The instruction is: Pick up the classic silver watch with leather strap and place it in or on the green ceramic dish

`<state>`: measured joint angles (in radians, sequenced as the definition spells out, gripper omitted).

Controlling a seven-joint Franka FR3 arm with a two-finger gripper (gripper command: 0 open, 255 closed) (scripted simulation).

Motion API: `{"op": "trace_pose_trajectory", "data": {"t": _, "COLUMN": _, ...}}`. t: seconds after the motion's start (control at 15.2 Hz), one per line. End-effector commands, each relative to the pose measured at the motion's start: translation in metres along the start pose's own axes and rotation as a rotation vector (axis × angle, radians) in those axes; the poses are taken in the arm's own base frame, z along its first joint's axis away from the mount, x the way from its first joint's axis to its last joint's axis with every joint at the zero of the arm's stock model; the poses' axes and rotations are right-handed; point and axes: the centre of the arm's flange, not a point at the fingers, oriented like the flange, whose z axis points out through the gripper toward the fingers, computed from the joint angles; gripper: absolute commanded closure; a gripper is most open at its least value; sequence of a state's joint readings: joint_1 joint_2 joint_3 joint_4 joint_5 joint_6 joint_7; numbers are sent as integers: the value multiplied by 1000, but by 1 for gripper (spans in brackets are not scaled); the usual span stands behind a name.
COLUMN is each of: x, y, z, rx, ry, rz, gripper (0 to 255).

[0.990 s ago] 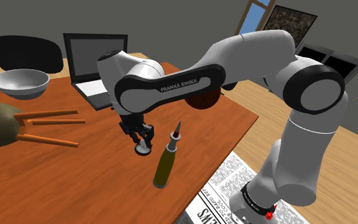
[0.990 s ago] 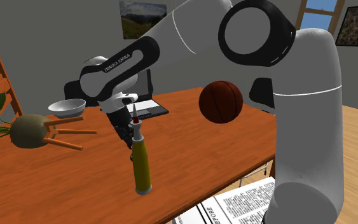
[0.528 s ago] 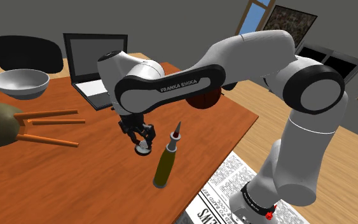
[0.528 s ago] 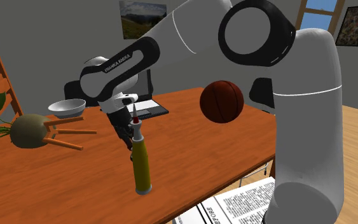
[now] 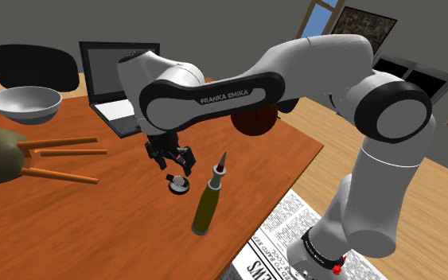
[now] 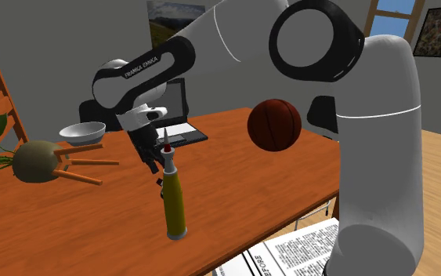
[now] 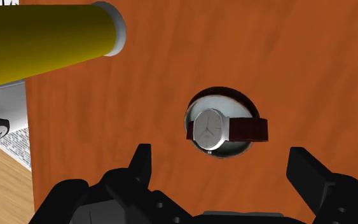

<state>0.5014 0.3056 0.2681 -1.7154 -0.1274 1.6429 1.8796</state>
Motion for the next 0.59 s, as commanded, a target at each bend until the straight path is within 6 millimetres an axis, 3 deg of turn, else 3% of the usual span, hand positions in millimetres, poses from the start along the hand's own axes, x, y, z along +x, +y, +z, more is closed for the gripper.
{"op": "trace_pose_trajectory", "data": {"t": 0.0, "x": -1, "y": -2, "z": -23, "rx": -1, "ry": 0, "rz": 0, "gripper": 0}}
{"op": "trace_pose_trajectory", "data": {"t": 0.53, "x": -1, "y": -2, "z": -23, "rx": -1, "ry": 0, "rz": 0, "gripper": 0}}
